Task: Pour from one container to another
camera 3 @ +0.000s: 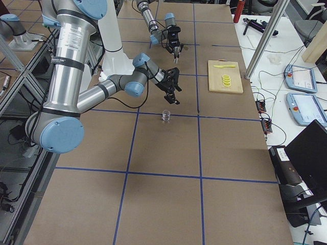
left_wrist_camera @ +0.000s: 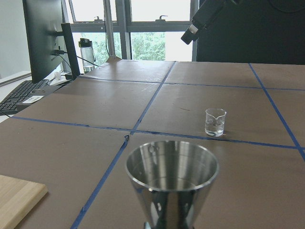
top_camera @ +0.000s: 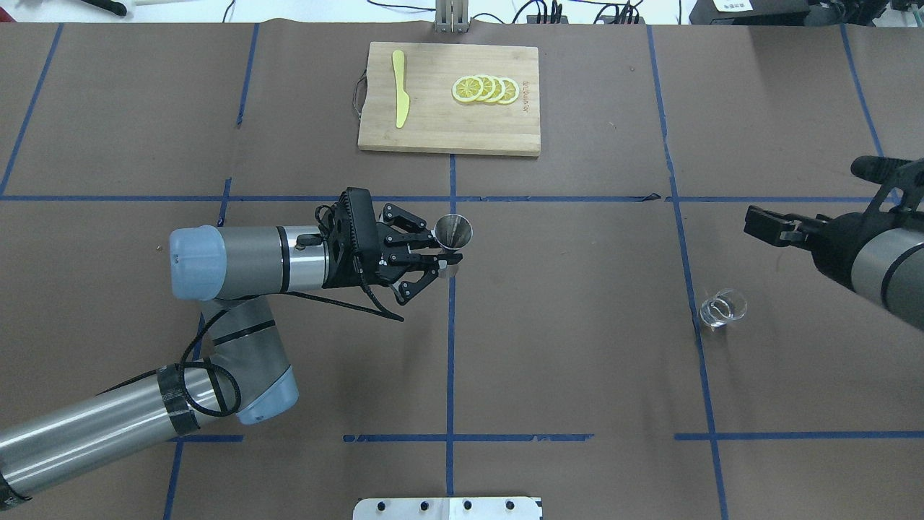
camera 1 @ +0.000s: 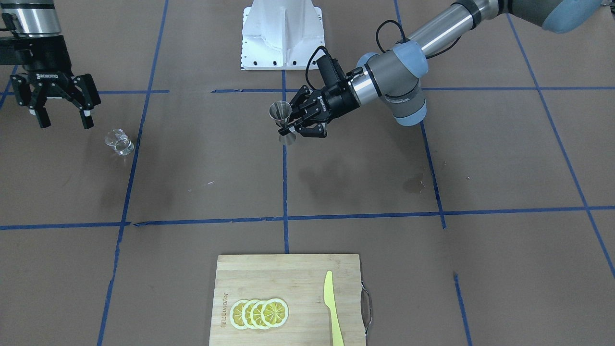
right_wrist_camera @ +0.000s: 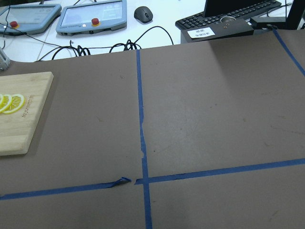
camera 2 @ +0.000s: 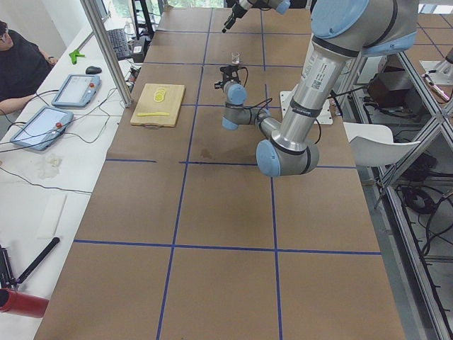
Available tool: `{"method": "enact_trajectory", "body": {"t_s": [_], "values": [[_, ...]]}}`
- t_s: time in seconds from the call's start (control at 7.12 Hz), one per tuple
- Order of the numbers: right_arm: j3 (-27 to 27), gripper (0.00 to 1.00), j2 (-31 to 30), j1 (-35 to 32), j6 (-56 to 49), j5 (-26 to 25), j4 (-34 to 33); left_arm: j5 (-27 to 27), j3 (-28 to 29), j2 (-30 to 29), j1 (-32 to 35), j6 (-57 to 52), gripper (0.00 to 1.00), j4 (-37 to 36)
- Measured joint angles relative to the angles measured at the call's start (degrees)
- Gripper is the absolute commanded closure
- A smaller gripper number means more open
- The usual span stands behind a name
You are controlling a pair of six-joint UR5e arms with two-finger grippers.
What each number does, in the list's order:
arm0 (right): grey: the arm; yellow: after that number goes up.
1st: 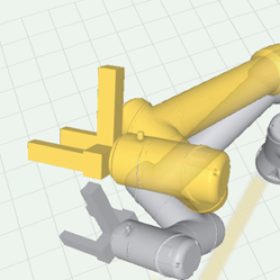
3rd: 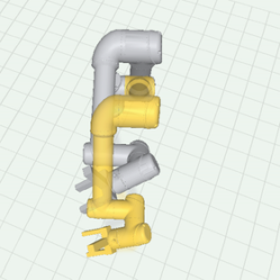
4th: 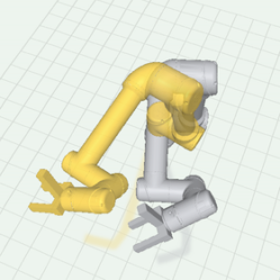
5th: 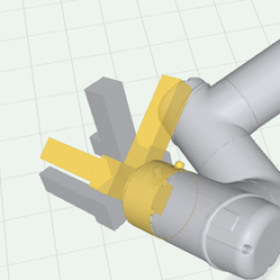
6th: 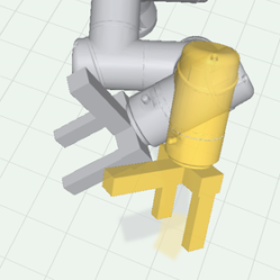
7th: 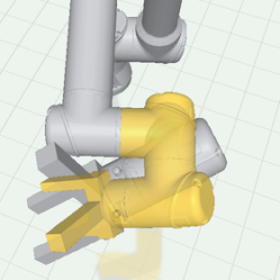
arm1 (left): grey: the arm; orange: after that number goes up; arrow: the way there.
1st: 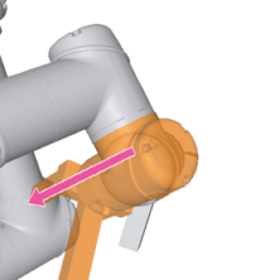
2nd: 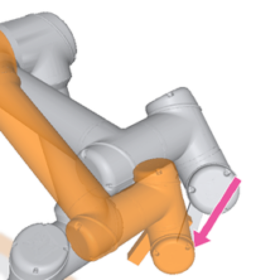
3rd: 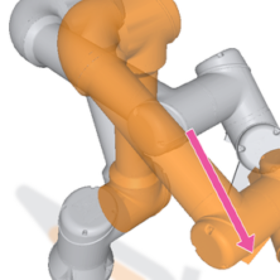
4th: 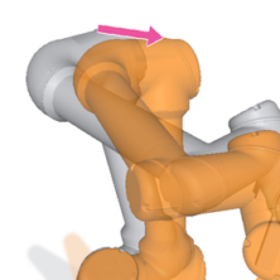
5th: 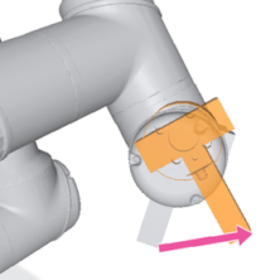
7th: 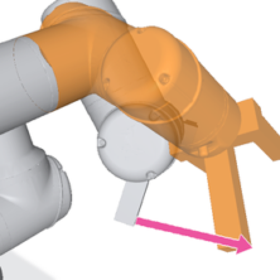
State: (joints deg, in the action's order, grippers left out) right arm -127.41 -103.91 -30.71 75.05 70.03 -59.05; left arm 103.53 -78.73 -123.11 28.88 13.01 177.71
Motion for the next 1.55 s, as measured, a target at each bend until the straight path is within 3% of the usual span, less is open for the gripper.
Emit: {"method": "enact_trajectory", "body": {"t_s": [0.28,0.7,1.12,1.55], "values": [[3.62,0.02,-0.78,11.37,7.19,-17.61,0.35,0.00,-0.02,0.00,0.03,0.00,1.00,0.00],[11.18,0.02,-0.55,21.12,14.16,-34.80,0.42,0.00,-0.02,-0.01,0.04,0.08,1.00,0.00],[17.91,0.02,0.08,26.61,20.01,-43.97,0.41,0.00,-0.25,0.15,-0.01,0.09,1.00,0.06],[23.48,0.02,3.01,27.74,21.67,-48.00,0.34,0.00,-0.36,0.37,-0.05,0.09,1.00,0.16]]}}
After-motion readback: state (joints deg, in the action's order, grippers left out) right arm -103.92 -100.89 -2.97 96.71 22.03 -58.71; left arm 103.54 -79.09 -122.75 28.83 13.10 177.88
